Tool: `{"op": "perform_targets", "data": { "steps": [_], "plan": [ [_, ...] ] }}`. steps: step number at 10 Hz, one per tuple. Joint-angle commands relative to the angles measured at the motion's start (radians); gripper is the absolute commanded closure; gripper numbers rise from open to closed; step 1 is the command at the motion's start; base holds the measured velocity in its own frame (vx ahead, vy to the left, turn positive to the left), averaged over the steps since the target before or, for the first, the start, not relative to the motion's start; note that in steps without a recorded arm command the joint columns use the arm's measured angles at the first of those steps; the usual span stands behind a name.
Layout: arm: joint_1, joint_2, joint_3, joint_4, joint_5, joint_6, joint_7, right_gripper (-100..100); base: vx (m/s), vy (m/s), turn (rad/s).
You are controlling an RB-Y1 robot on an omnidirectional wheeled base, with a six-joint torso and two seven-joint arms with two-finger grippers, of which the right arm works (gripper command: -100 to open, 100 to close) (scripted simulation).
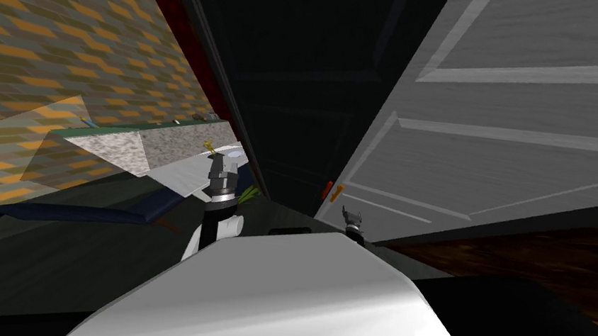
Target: Pull the door open
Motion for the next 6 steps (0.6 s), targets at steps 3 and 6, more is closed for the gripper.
{"op": "perform_targets", "data": {
  "steps": [3, 6],
  "plan": [
    [-0.044, 0.022, 0.027, -0.049, 0.012, 0.013, 0.006, -100, 0.206, 0.036, 0.092],
    [-0.021, 0.022, 0.022, -0.034, 0.01, 0.006, 0.008, 100, 0.001, 0.018, 0.023]
  ]
}}
